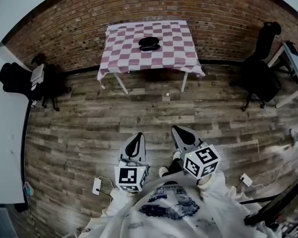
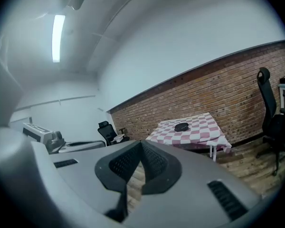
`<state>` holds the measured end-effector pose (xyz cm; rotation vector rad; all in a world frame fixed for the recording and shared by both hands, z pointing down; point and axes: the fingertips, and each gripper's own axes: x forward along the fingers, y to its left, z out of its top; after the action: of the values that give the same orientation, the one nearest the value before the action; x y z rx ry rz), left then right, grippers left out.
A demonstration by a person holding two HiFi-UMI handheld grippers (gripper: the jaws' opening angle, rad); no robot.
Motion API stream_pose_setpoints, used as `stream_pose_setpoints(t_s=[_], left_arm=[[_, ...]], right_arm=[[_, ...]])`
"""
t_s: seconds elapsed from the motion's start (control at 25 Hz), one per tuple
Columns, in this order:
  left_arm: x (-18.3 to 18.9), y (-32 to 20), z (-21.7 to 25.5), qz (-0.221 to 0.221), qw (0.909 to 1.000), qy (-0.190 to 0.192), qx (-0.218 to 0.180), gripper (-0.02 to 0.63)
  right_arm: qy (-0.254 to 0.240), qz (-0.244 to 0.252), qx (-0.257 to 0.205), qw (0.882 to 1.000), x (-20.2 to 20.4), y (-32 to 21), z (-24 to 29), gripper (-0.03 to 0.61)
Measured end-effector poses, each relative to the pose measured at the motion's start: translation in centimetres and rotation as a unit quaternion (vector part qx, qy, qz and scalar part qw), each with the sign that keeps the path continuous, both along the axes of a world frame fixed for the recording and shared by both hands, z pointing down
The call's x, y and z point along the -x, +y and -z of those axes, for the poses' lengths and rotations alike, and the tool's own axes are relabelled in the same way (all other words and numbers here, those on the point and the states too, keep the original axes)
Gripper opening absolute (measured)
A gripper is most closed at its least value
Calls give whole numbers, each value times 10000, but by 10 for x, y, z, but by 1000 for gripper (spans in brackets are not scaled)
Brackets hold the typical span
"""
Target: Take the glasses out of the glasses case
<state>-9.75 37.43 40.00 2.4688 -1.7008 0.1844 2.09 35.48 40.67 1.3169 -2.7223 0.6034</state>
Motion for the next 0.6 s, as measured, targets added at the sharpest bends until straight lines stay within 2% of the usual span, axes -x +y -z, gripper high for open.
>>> stream_pose_setpoints(t_s=[0.32,0.6], left_arm=[[-5,16,3,-87,9996,272,-21,8],[1,20,3,-52,9995,264,-178,8]], right_arm=[[-251,-137,9,9996,-3,13,3,14],[-247,-196,11,9995,-4,19,2,14]])
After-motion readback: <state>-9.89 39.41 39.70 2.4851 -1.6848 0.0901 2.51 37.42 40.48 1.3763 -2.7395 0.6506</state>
